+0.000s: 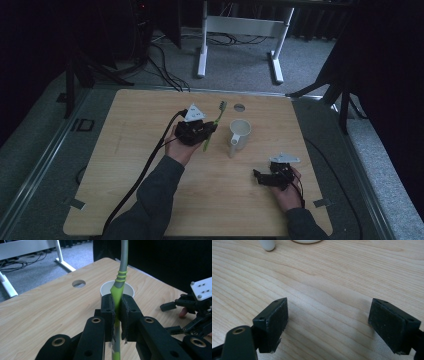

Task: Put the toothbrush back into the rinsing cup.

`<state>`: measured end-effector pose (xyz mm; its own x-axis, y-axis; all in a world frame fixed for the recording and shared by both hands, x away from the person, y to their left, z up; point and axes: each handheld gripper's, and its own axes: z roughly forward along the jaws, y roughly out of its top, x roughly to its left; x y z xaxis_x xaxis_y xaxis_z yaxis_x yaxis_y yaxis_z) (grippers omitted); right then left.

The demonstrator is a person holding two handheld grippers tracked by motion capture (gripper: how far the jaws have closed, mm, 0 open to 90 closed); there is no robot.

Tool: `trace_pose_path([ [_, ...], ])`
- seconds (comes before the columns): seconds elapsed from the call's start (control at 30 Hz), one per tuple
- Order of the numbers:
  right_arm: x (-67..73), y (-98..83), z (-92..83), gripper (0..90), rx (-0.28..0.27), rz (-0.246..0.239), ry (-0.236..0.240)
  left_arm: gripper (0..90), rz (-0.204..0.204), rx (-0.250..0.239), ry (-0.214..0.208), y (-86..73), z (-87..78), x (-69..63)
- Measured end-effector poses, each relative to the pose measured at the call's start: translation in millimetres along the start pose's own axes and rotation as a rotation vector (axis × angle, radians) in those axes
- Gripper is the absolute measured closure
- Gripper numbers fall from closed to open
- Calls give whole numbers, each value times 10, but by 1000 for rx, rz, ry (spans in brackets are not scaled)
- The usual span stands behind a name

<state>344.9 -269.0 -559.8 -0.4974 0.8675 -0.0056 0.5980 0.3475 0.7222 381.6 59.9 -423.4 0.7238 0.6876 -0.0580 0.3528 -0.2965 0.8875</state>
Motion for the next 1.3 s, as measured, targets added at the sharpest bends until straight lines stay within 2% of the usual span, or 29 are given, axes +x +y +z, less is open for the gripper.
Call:
trace_pose_path([
  [0.13, 0, 0, 0, 160, 0, 0, 0, 818, 0, -13, -6, -6, 11, 0],
  [0.27, 0, 0, 0, 160, 0, 0, 0, 819, 2, -64, -30, 8, 1, -17],
  [0.43, 0, 0, 0, 159, 0, 0, 0, 818, 13, -105, -38, 14, -5, -34],
  [0.53, 0, 0, 0, 159, 0, 1, 0, 819, 6, -128, -46, 25, -8, -35],
  [0.73, 0, 0, 0, 159, 0, 0, 0, 819, -3, -105, -48, 46, 26, -22],
  [1.03, 0, 0, 0, 159, 0, 0, 0, 819, -15, -119, -53, 90, 61, -25],
  [1.1, 0, 0, 0, 159, 0, 0, 0, 819, 18, -107, -35, 140, 83, -59],
  [1.3, -1, 0, 1, 159, -1, -1, 0, 819, 7, -131, -41, 172, 93, -50],
])
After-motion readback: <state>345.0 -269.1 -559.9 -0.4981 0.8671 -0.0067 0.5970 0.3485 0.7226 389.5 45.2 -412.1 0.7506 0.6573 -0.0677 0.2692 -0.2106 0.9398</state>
